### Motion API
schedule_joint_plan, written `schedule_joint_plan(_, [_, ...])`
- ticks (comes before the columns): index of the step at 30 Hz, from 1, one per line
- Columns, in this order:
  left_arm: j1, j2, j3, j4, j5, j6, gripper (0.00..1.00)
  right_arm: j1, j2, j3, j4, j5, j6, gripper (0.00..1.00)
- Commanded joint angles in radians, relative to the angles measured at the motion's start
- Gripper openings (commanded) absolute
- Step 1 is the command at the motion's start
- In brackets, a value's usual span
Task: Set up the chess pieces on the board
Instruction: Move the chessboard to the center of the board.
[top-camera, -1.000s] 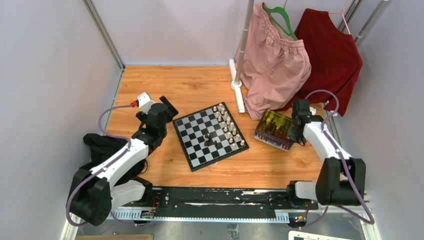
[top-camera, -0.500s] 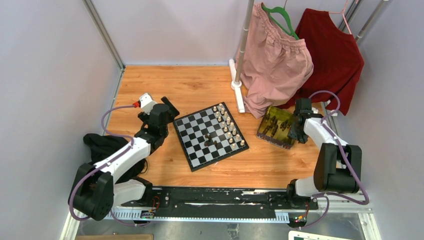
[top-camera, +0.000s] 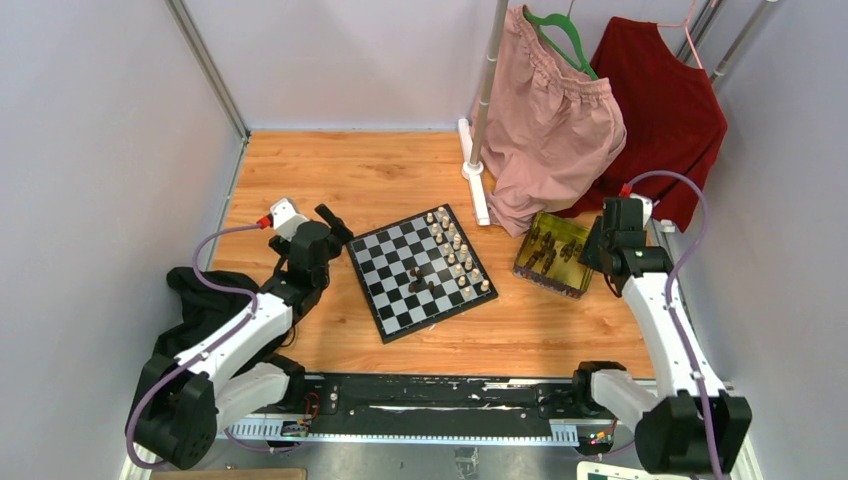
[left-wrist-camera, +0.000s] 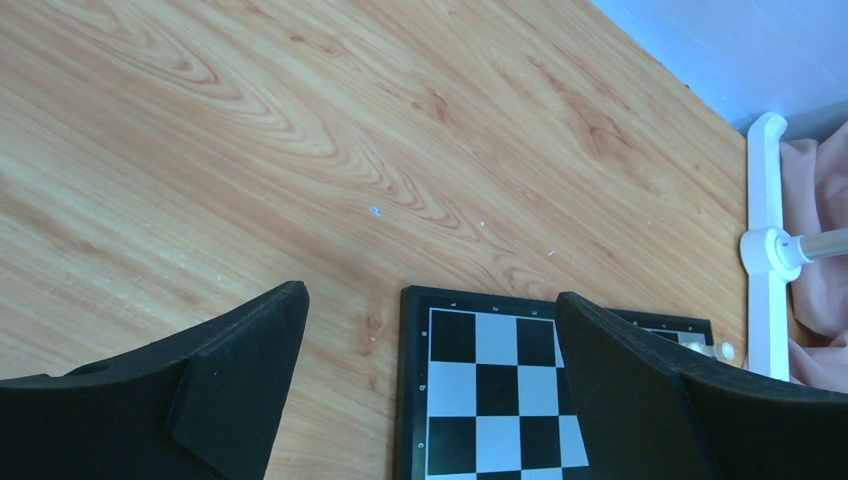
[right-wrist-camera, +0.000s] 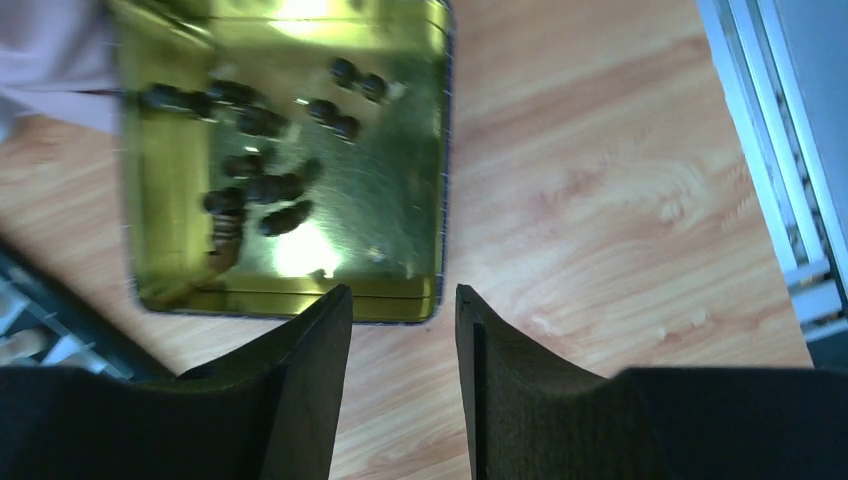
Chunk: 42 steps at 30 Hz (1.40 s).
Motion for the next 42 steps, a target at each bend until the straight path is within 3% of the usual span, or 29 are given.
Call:
schedule_joint_plan(1, [-0.007, -0.033, -0.009, -0.011, -0.027, 0.001, 1.0, 0.1, -0.05, 0.079, -0.033, -0.018, -0.067, 0.45])
schedule_joint_plan(6, [-0.02, -0.003, -0.012, -0.017, -0.008, -0.022, 0.98, 0.239, 0.034, 0.127, 0.023, -0.069, -0.129, 0.31])
schedule_joint_plan(11, [-0.024, 0.062, -0.017, -0.017, 0.017, -0.077, 0.93, 0.372, 0.25, 0.213, 0.093, -0.071, -0.19, 0.21])
schedule_joint_plan(22, [-0.027, 0.162, -0.04, -0.015, 0.082, -0.232, 0.55, 0.418, 0.601, 0.397, 0.186, -0.117, -0.271, 0.0])
schedule_joint_plan(25, [-0.027, 0.183, -0.034, -0.017, 0.088, -0.239, 0.34, 0.417, 0.66, 0.421, 0.197, -0.114, -0.277, 0.0])
schedule_joint_plan(30, [-0.027, 0.226, -0.024, -0.017, 0.086, -0.246, 0.2, 0.415, 0.752, 0.459, 0.22, -0.136, -0.277, 0.0])
schedule_joint_plan(42, [-0.028, 0.389, 0.027, -0.022, 0.117, -0.279, 0.08, 0.409, 0.86, 0.504, 0.233, -0.215, -0.28, 0.0])
